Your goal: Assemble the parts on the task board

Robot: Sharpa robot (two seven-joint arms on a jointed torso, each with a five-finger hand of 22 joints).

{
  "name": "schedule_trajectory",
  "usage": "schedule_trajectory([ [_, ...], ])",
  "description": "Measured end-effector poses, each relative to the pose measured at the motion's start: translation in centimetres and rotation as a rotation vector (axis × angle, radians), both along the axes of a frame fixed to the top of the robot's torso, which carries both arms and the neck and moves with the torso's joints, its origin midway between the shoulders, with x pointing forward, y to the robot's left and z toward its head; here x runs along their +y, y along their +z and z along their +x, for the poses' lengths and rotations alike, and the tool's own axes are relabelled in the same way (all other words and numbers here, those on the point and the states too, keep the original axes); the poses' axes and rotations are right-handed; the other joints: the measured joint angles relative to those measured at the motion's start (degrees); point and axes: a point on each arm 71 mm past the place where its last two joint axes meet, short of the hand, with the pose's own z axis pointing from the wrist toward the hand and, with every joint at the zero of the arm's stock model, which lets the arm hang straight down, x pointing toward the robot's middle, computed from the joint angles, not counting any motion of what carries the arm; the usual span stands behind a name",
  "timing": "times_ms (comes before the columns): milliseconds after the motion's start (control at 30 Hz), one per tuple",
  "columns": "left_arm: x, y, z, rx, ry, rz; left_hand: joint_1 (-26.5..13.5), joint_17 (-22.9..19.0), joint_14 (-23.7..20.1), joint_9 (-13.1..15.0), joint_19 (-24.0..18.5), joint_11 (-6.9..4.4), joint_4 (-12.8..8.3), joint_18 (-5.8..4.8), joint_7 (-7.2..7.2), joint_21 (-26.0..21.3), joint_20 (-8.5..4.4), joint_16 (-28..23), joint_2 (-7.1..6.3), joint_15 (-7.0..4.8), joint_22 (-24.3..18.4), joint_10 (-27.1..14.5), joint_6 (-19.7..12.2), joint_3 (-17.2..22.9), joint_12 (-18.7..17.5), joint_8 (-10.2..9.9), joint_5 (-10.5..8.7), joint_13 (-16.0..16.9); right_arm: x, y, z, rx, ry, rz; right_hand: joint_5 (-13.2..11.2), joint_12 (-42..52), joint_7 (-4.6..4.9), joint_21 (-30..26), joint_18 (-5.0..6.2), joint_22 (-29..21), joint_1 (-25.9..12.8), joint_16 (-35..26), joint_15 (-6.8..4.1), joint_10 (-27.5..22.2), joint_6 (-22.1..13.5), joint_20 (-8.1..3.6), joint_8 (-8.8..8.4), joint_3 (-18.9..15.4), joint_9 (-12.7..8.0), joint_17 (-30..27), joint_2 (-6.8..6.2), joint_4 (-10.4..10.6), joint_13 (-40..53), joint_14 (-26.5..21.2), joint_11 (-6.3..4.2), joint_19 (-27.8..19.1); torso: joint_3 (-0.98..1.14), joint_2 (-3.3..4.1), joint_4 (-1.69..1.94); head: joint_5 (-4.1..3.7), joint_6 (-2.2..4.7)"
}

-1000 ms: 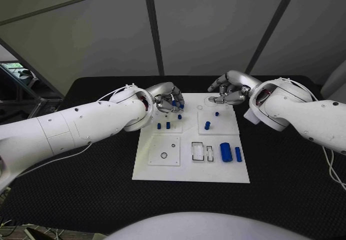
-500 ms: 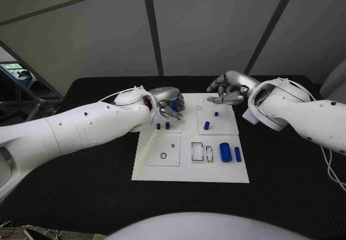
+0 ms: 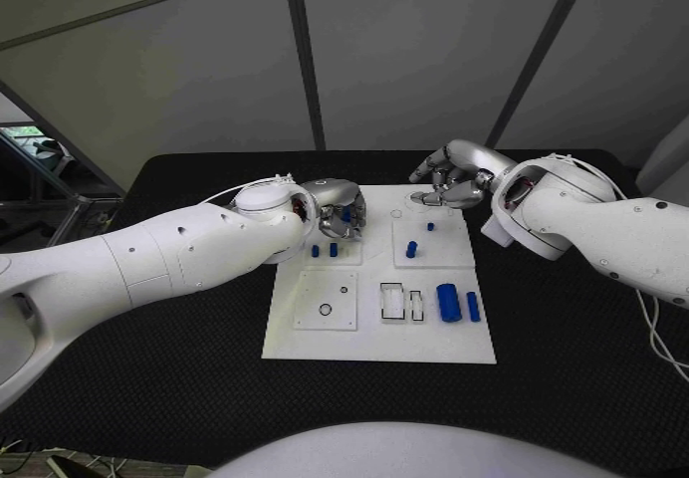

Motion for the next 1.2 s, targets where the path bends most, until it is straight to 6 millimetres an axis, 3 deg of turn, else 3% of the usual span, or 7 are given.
schedule_trajectory([
  [233,0.02,-0.25,0.20,0.002,0.006,0.010,0.61,0.04,0.21,-0.39,0.50,-0.28,-0.58,-0.02,0.17,0.93,-0.10,0.68,0.59,-0.21,1.18,1.10,0.64,1.83,-0.56,-0.64,0.21,-0.54,0.12,0.00,-0.01,0.000,0.002,0.001,0.00,0.00,0.00,0.00,0.00,0.00,0.00,0.00,0.00,0.00,0.00,0.00,0.29,0.39,0.00,-0.05,0.00,-0.05,0.00,0.00,0.00,0.00,-0.02,-0.02,0.05,-0.01,-0.06],
  [1200,-0.23,-0.63,0.45,0.007,0.006,0.019,1.13,-0.21,0.82,-1.02,0.91,-0.29,-1.92,-0.03,0.44,2.98,-0.51,1.54,0.52,-0.42,3.32,2.95,2.09,5.37,-1.80,-1.76,0.21,-1.51,0.31,0.00,-0.01,0.000,0.006,0.002,0.18,0.00,0.00,0.00,0.00,-0.02,0.00,0.00,0.00,0.00,0.00,0.00,0.29,0.39,0.00,-0.05,0.00,-0.05,0.01,0.00,0.00,0.00,0.01,-0.02,0.04,-0.08,-0.29],
])
